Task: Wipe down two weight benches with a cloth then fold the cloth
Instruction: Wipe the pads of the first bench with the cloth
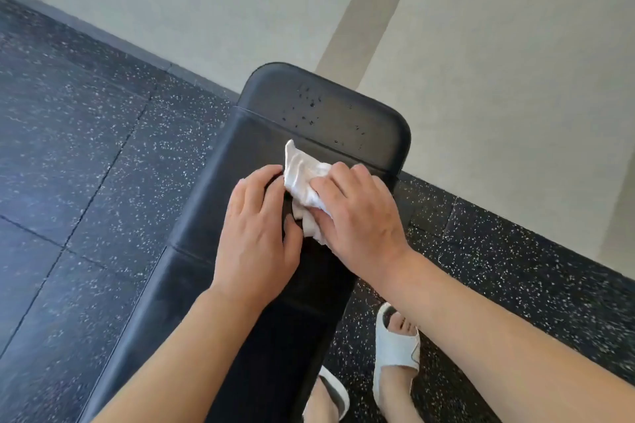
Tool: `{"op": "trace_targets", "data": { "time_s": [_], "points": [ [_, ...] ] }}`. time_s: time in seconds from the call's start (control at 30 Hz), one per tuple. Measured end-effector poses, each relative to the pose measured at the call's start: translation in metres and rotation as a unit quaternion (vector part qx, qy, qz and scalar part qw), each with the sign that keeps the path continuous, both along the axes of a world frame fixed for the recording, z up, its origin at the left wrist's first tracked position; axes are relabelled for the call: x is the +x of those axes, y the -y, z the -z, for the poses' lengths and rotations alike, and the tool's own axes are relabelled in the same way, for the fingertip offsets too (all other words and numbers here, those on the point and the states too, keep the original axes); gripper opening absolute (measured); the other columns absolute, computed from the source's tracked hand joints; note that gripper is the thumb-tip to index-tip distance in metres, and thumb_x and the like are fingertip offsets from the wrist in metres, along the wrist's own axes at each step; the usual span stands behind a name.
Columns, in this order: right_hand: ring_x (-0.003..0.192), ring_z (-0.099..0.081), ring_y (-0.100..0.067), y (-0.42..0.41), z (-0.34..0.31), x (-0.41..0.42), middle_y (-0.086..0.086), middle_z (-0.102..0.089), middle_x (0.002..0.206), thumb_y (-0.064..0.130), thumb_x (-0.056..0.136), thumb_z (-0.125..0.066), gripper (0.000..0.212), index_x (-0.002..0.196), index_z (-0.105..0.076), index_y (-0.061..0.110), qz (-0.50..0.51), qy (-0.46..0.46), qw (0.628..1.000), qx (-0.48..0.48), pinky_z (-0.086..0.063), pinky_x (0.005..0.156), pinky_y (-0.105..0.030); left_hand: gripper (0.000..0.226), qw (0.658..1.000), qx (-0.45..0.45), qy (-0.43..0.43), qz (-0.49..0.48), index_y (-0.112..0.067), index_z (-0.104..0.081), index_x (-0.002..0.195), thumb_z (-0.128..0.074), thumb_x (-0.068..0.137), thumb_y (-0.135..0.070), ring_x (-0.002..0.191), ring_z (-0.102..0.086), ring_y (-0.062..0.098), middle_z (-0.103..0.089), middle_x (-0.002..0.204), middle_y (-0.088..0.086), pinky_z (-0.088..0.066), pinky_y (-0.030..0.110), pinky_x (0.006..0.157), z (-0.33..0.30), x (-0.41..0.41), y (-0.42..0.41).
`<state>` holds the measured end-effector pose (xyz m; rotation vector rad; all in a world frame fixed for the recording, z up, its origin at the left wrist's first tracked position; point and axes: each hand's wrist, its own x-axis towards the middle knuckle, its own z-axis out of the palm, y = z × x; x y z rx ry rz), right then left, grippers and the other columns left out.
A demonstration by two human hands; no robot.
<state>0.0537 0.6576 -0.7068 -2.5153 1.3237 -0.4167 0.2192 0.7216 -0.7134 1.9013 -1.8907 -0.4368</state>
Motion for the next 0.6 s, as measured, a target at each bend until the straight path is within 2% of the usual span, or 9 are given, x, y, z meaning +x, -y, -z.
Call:
{"op": "trace_targets", "data": {
  "time_s": [0.17,0.33,0.5,0.6],
  "points": [
    [0.084,-0.054,-0.027,0.016,0.001,0.08,-0.006,-0.062,0.1,0.039,0.101,-0.057,0.028,0.104,-0.069,0.014,-0.057,0.001,0.998,-0.039,-0.043,0.065,-0.042,0.059,0.989,0.046,0.055,-0.127,-0.008,-0.048,0.149,-0.053,0.095,-0.03,0.141,-0.043,0.033,-0.044,0.156,0.009,-0.032,0.054,0.122,0.003,0.049,-0.039],
    [0.097,-0.059,-0.026,0.028,0.002,0.135,-0.004,-0.064,0.114,0.04,0.102,-0.051,0.031,0.113,-0.068,0.017,-0.098,-0.028,0.993,-0.061,-0.041,0.071,-0.039,0.068,0.976,0.061,0.044,-0.206,-0.005,-0.036,0.158,-0.045,0.1,-0.04,0.146,-0.037,0.034,-0.038,0.161,0.015,-0.031,0.047,0.122,0.01,0.05,-0.055],
    [0.081,-0.058,-0.031,0.023,-0.002,0.071,-0.011,-0.067,0.098,0.026,0.091,-0.067,0.017,0.094,-0.071,0.01,-0.147,0.016,0.987,-0.068,-0.048,0.065,-0.045,0.069,0.974,0.061,0.056,-0.211,-0.004,-0.037,0.158,-0.046,0.099,-0.039,0.144,-0.041,0.035,-0.04,0.159,0.014,-0.036,0.051,0.12,0.007,0.047,-0.054],
    [0.076,-0.051,-0.029,0.012,-0.001,-0.005,-0.009,-0.061,0.091,0.025,0.097,-0.066,0.015,0.098,-0.071,0.01,-0.167,0.003,0.985,-0.034,-0.047,0.063,-0.046,0.069,0.973,0.064,0.058,-0.212,-0.003,-0.038,0.158,-0.048,0.099,-0.038,0.143,-0.043,0.036,-0.043,0.157,0.015,-0.037,0.053,0.119,0.005,0.046,-0.053]
  ]
}}
